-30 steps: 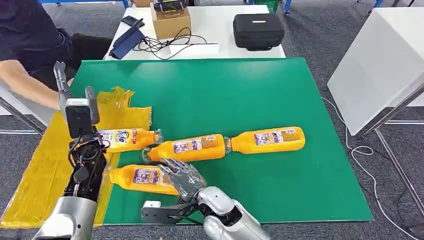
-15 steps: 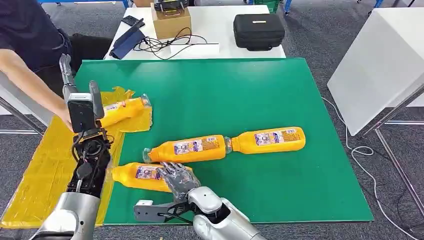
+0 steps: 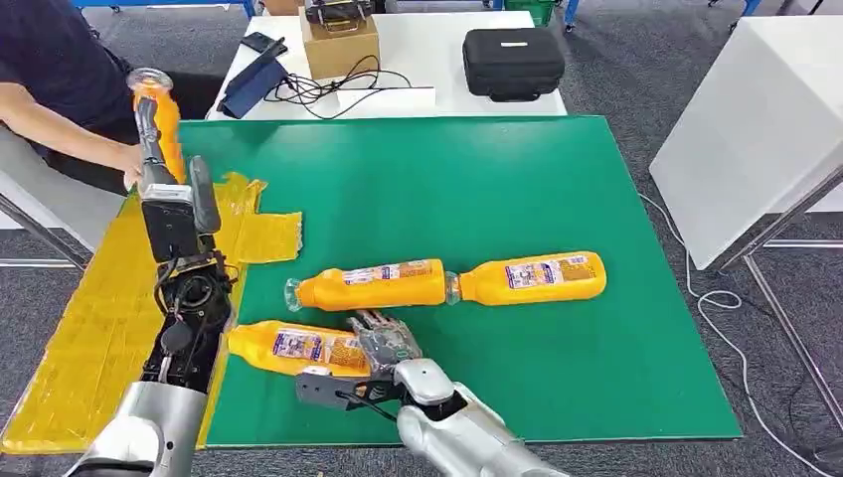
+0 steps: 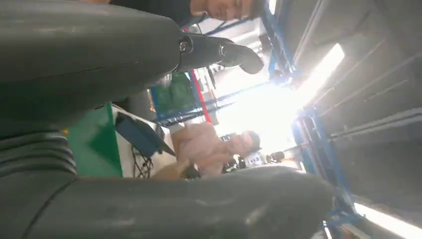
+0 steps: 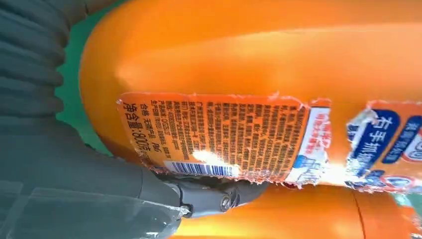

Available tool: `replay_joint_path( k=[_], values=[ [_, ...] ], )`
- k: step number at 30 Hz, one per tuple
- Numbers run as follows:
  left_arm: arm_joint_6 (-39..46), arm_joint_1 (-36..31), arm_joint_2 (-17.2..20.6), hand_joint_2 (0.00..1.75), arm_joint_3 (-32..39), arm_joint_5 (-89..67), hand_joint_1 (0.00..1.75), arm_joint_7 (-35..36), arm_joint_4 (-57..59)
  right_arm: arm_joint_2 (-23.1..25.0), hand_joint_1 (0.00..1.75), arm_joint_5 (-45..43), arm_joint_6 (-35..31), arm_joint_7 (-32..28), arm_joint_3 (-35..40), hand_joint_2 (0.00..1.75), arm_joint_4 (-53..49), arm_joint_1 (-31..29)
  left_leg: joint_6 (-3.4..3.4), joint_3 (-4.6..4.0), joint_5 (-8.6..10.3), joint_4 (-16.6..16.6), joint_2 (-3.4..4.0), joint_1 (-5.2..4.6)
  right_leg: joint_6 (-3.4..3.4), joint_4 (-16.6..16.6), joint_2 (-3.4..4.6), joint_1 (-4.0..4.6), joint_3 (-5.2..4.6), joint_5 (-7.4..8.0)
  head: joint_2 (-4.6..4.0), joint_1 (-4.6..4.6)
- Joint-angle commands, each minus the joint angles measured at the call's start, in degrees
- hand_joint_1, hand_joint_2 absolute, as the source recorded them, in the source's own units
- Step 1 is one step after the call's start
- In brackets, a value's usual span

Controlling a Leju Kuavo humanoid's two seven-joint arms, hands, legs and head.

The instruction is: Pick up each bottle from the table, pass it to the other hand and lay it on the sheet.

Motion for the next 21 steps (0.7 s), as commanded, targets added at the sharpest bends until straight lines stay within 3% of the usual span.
replay_joint_path(
  k=[1, 21],
  values=[
    [0.5, -1.7, -0.2, 0.00, -2.1, 2.6, 0.00, -1.0, 0.0, -1.1, 1.75, -5.0, 2.3, -1.2, 8.0, 1.75, 10.3, -2.5, -0.05, 0.13, 0.02, 0.0, -0.14, 0.08, 0.04, -0.1, -0.21, 0.07, 0.21, 0.00, 0.00, 0.00],
    [0.6, -1.6, 0.3, 0.00, -1.2, 3.8, 0.00, -2.1, 0.5, -1.1, 1.75, -8.7, 1.8, -2.1, 10.5, 1.75, 10.2, -3.2, -0.18, 0.45, 0.13, -0.1, -0.02, 0.15, -0.12, -0.1, -0.13, 0.18, 0.46, 0.13, 0.00, -0.02]
  ],
)
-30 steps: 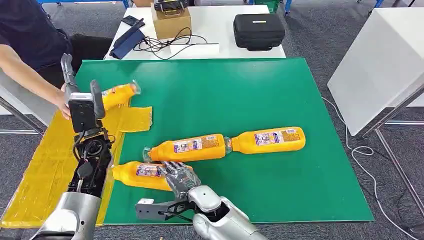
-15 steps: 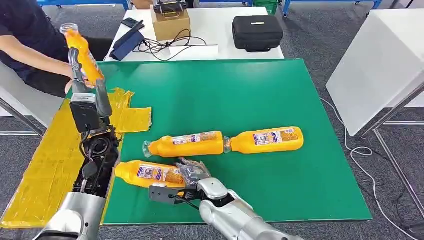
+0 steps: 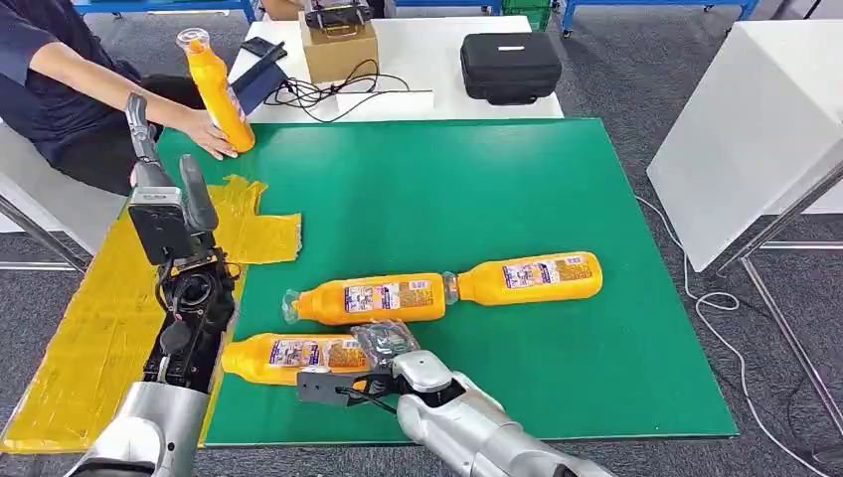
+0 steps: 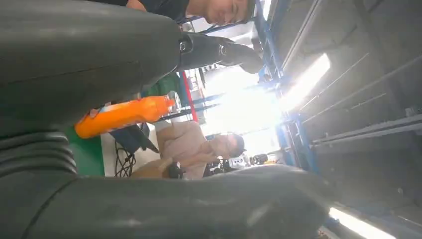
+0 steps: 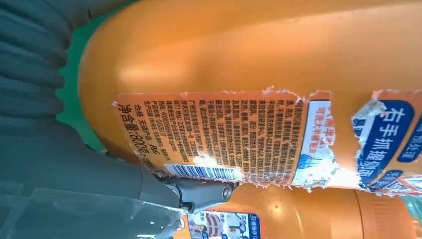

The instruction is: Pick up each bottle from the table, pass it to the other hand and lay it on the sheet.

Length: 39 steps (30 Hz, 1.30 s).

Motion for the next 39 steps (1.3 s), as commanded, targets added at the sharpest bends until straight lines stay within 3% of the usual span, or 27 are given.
replay_joint_path(
  k=[1, 5, 8, 11, 13, 15, 17, 23, 31, 39],
  values=[
    [-0.1, -1.5, 0.3, 0.00, -0.4, 0.4, 0.00, -0.1, 1.6, -1.8, 1.75, -0.8, 0.0, -0.5, 2.8, 1.75, 4.3, 1.1, -0.05, -0.03, 0.06, -0.1, -0.15, 0.08, 0.06, -0.1, -0.25, 0.07, 0.07, 0.04, 0.00, 0.00],
    [-0.5, -1.3, 0.2, 0.00, -0.3, 0.5, 0.00, -0.2, 1.6, -1.8, 1.75, -2.9, -2.6, -3.0, 1.2, 1.75, 2.4, 1.5, -0.02, -0.02, 0.03, 0.0, -0.09, 0.07, 0.07, -0.1, -0.20, 0.07, 0.07, 0.03, 0.00, -0.02],
    [-2.4, -1.2, 0.1, 0.00, 0.0, 1.8, 0.00, 1.0, 2.3, -1.8, 1.75, -6.0, -6.0, -7.7, -5.5, 1.75, -0.5, 1.6, -0.02, -0.06, 0.03, 0.0, -0.08, 0.08, 0.09, -0.1, -0.20, 0.09, 0.04, 0.04, 0.00, 0.00],
    [-5.8, -0.1, 0.4, 0.00, 1.3, 5.2, 0.00, 2.9, 1.6, -5.9, 1.75, -4.0, -5.5, -10.4, -18.8, 1.75, -16.4, 6.1, -0.03, -0.10, 0.04, 0.0, -0.07, 0.05, 0.06, 0.0, -0.13, 0.05, -0.04, 0.02, 0.00, 0.00],
    [-7.9, 1.4, 1.0, 0.00, 3.0, 7.7, 0.00, 4.0, 0.1, -9.4, 1.75, 0.0, -2.6, -9.9, -26.9, 1.75, -33.9, 12.8, -0.02, -0.14, 0.02, 0.0, -0.05, 0.07, 0.06, -0.1, -0.12, 0.07, -0.07, 0.02, 0.00, 0.00],
    [-8.3, 3.4, 1.7, 0.00, 5.2, 8.2, 0.00, 4.5, -2.1, -10.6, 1.75, 3.2, 0.6, -10.4, -32.0, 1.75, -46.0, 18.3, -0.03, -0.29, -0.04, 0.1, -0.11, 0.11, 0.11, -0.1, -0.21, 0.11, -0.13, -0.02, 0.00, -0.02],
    [-8.3, 5.7, 2.4, 0.00, 7.8, 8.5, 0.00, 4.4, -4.4, -10.8, 1.75, 4.9, 2.1, -10.8, -33.7, 1.75, -52.0, 21.3, -0.02, -0.36, -0.11, 0.1, -0.14, 0.07, 0.11, 0.0, -0.17, 0.07, -0.19, -0.09, 0.00, -0.02],
    [-8.1, 9.1, 3.5, 0.00, 13.1, 9.4, 0.00, 3.9, -6.9, -12.0, 1.75, 4.7, 1.3, -12.9, -31.7, 1.75, -50.0, 22.8, -0.04, -0.51, -0.11, 0.0, 0.02, 0.04, 0.08, -0.1, -0.01, 0.05, -0.38, -0.03, 0.00, -0.02],
    [-3.0, 6.4, 6.8, 0.00, 12.8, 4.5, 0.00, 3.7, -8.3, -13.3, 1.75, 4.0, 0.1, -13.1, -29.3, 1.75, -45.5, 22.7, -0.04, -0.71, -0.05, 0.0, -0.09, 0.11, 0.08, 0.0, -0.12, 0.11, -0.56, -0.01, 0.00, 0.00],
    [-4.7, 8.3, 6.5, 0.00, 12.8, 5.5, 0.00, 5.1, -8.9, -13.3, 1.75, 3.4, -1.0, -13.4, -30.4, 1.75, -45.9, 22.8, -0.03, -0.61, -0.09, 0.0, -0.07, 0.09, 0.09, -0.1, -0.12, 0.09, -0.46, -0.05, 0.00, 0.00]
  ],
)
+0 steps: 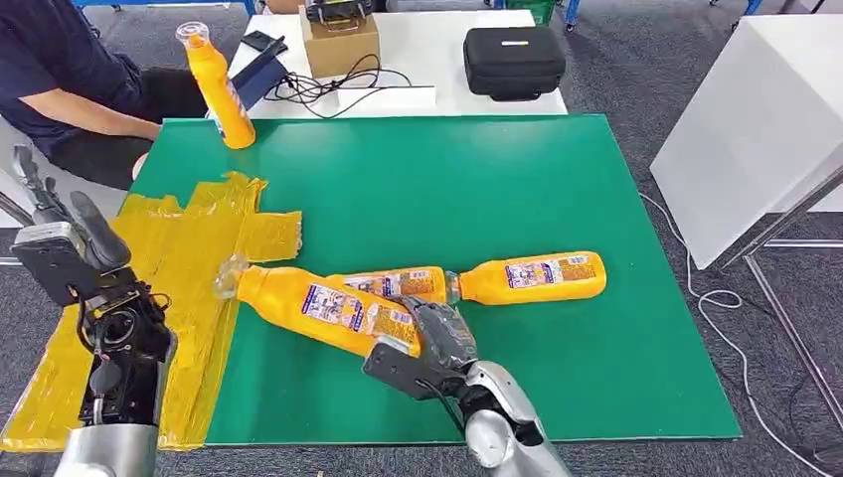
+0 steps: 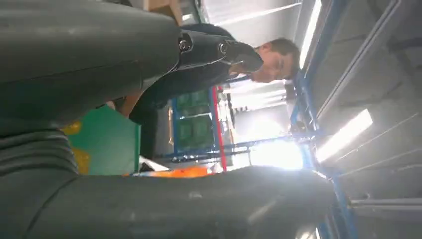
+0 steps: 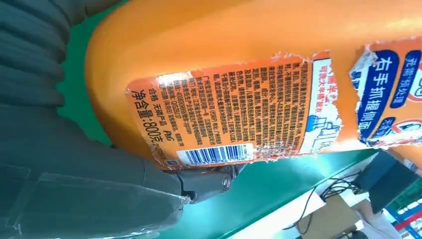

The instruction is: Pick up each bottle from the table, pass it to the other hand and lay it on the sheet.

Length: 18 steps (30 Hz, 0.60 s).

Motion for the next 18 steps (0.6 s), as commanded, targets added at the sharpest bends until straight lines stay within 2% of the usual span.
replay_joint_path(
  k=[1, 3, 4, 5, 6, 8, 10, 18],
  values=[
    [-3.0, 0.1, 0.3, 0.00, 1.1, 2.0, 0.00, 1.6, 0.3, -2.0, 1.75, -1.2, -1.4, -0.7, -0.7, 1.75, 0.5, -1.1, -0.02, 0.13, -0.08, 0.0, 0.05, 0.04, 0.08, -0.1, -0.03, 0.04, 0.17, -0.03, 0.00, 0.00],
    [-12.2, 2.9, -0.1, 0.00, 0.3, 9.9, 0.00, 5.1, 0.0, -1.9, 1.75, -1.8, -2.3, -1.4, -1.7, 1.75, 0.6, -1.1, -0.02, 0.14, -0.07, 0.0, 0.06, 0.04, 0.08, -0.1, -0.03, 0.03, 0.18, -0.03, 0.00, 0.00],
    [-13.4, 4.0, -0.5, 0.00, 0.1, 10.9, 0.00, 5.0, 0.2, -2.0, 1.75, -1.8, -2.5, -1.6, -2.0, 1.75, 0.7, -1.3, -0.03, 0.19, -0.11, 0.0, 0.07, 0.05, 0.10, -0.1, -0.03, 0.05, 0.24, -0.05, 0.00, 0.00],
    [-21.6, 6.1, -0.8, 0.00, -0.9, 18.1, 0.00, 7.4, 0.0, -1.7, 1.75, -1.7, -4.2, -2.1, -2.8, 1.75, 1.4, -1.7, -0.02, 0.20, -0.06, -0.1, 0.11, -0.01, 0.08, -0.1, 0.03, -0.01, 0.20, -0.02, 0.00, 0.00],
    [-23.6, 7.7, -1.2, 1.75, -1.8, 19.6, 0.00, 8.1, 0.1, -1.5, 1.75, -1.9, -4.9, -2.2, -3.6, 1.75, 1.7, -2.2, 0.00, 0.13, -0.03, -0.1, 0.07, -0.05, 0.06, -0.1, 0.00, -0.05, 0.12, -0.01, 0.00, -0.02],
    [-29.5, 11.5, -2.0, 1.75, -4.3, 24.3, 0.00, 9.0, -1.9, -1.0, 1.75, -1.8, -7.7, -3.1, -5.4, 1.75, 3.8, -4.3, -0.02, 0.33, -0.09, -0.1, 0.15, 0.00, 0.11, -0.2, 0.04, -0.02, 0.32, -0.02, 0.00, 0.00],
    [-29.4, 12.9, -2.4, 1.75, -5.3, 24.4, 0.00, 8.9, -3.6, -1.0, 1.75, -1.8, -7.5, -3.1, -6.0, 1.75, 4.3, -5.3, 0.01, 0.12, -0.04, -0.1, 0.12, -0.07, 0.08, -0.1, 0.02, -0.08, 0.07, -0.01, 0.00, -0.02],
    [-33.9, 11.1, -1.8, 1.75, -8.8, 27.7, 0.00, 10.8, -1.8, -2.6, 1.75, -4.7, -10.9, -4.7, -9.8, 1.75, 1.9, -4.0, -0.02, -0.01, 0.00, 0.0, -0.24, 0.03, 0.07, -0.1, -0.30, 0.00, 0.08, -0.04, 0.00, -0.02]
  ],
)
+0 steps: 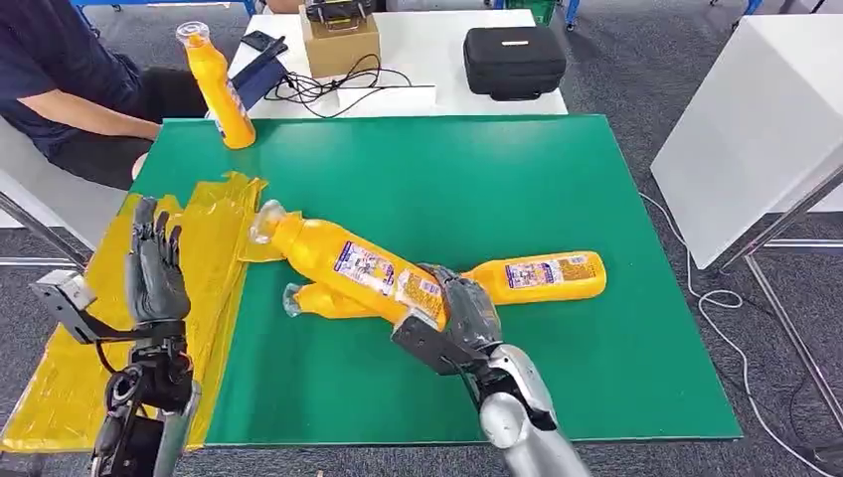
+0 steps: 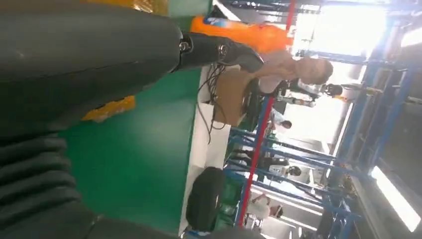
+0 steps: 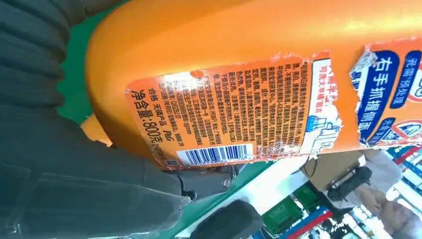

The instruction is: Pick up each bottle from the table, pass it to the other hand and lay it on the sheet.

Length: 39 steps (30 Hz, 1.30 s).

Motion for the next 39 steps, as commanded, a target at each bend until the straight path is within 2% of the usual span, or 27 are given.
replay_joint_path(
  k=[1, 5, 10, 13, 18, 23, 27, 28, 31, 35, 39],
  values=[
    [-4.1, -1.1, -0.4, 1.75, -5.9, 3.0, 0.00, 1.1, 2.3, -2.2, 1.75, -3.1, -3.5, -2.1, -5.9, 1.75, 1.3, -1.7, -0.03, 0.12, -0.03, 0.0, -0.23, 0.06, 0.10, -0.1, -0.33, 0.06, 0.26, -0.06, 0.00, 0.00],
    [-5.1, -2.1, -0.4, 1.75, -8.5, 4.3, 0.00, 0.6, 3.5, -1.4, 1.75, -4.3, -3.5, -3.1, -6.1, 1.75, 3.4, -3.1, -0.01, 0.08, -0.01, 0.0, -0.08, 0.01, 0.07, 0.0, -0.13, 0.01, 0.13, -0.02, 0.00, -0.02],
    [-8.0, -3.7, -3.0, 1.75, -13.1, 7.3, 0.00, 2.0, 5.4, 2.4, 1.75, -4.0, -3.8, -3.0, -3.5, 1.75, 7.0, -6.4, -0.02, 0.08, -0.02, 0.0, -0.08, 0.02, 0.07, 0.0, -0.17, 0.02, 0.14, -0.03, 0.00, -0.02],
    [-7.9, -3.8, -3.3, 1.75, -13.6, 7.5, 0.00, 1.9, 5.4, 2.8, 1.75, -3.8, -4.1, -2.7, -3.2, 1.75, 7.2, -6.6, -0.03, 0.07, -0.01, 0.0, -0.03, 0.02, 0.06, 0.0, -0.10, 0.02, 0.11, -0.01, 0.00, -0.02],
    [-10.1, -4.6, -3.9, 1.75, -18.3, 13.3, 0.00, 3.7, 6.1, 6.0, 1.75, -3.9, -3.8, -1.6, 0.8, 1.75, 13.7, -11.8, -0.03, 0.13, -0.06, 0.0, 0.05, 0.06, 0.09, 0.0, -0.06, 0.06, 0.17, -0.03, 0.00, 0.00],
    [-9.3, -3.4, -3.7, 1.75, -19.6, 15.2, 0.00, 3.9, 4.1, 9.6, 1.75, -4.1, -3.8, -1.2, 5.1, 1.75, 19.6, -15.4, -0.04, 0.11, -0.05, 0.0, 0.09, 0.04, 0.06, 0.0, 0.00, 0.04, 0.12, -0.02, 0.00, 0.00],
    [-8.6, -2.4, -3.2, 1.75, -19.4, 16.2, 0.00, 4.3, 2.0, 9.8, 1.75, -6.7, -4.7, -0.2, 10.8, 1.75, 21.7, -16.7, -0.07, 0.28, -0.18, 0.0, 0.38, 0.11, 0.08, 0.0, 0.24, 0.13, 0.25, -0.03, 0.00, -0.02],
    [-8.6, -2.4, -3.2, 1.75, -19.4, 16.2, 0.00, 4.3, 2.0, 9.8, 1.75, -6.7, -4.7, -0.2, 10.8, 1.75, 21.7, -16.7, -0.03, 0.09, -0.04, 0.0, 0.13, 0.02, 0.05, 0.0, 0.06, 0.05, 0.08, -0.01, 0.00, 0.00],
    [-7.4, -1.5, -3.0, 1.75, -18.4, 16.8, 0.00, 4.6, 0.7, 9.8, 1.75, -9.1, -3.7, -0.4, 15.4, 1.75, 23.9, -17.2, -0.03, 0.18, -0.09, 0.0, 0.06, 0.08, 0.08, -0.1, -0.02, 0.10, 0.22, -0.04, 0.00, 0.00],
    [-7.4, -1.2, -2.7, 1.75, -18.2, 16.9, 0.00, 4.6, 0.3, 9.8, 1.75, -9.8, -4.7, -0.3, 16.7, 1.75, 24.2, -17.2, -0.03, 0.19, -0.10, 0.0, 0.19, 0.09, 0.09, -0.1, 0.10, 0.12, 0.24, -0.01, 0.00, 0.00],
    [-7.4, -1.3, -2.9, 1.75, -18.3, 16.9, 0.00, 4.6, 0.4, 9.8, 1.75, -10.1, -4.7, -0.3, 16.6, 1.75, 24.6, -17.6, -0.02, 0.02, -0.01, 0.0, 0.01, 0.02, 0.05, 0.0, -0.04, 0.04, 0.07, -0.01, 0.00, 0.00]
  ],
)
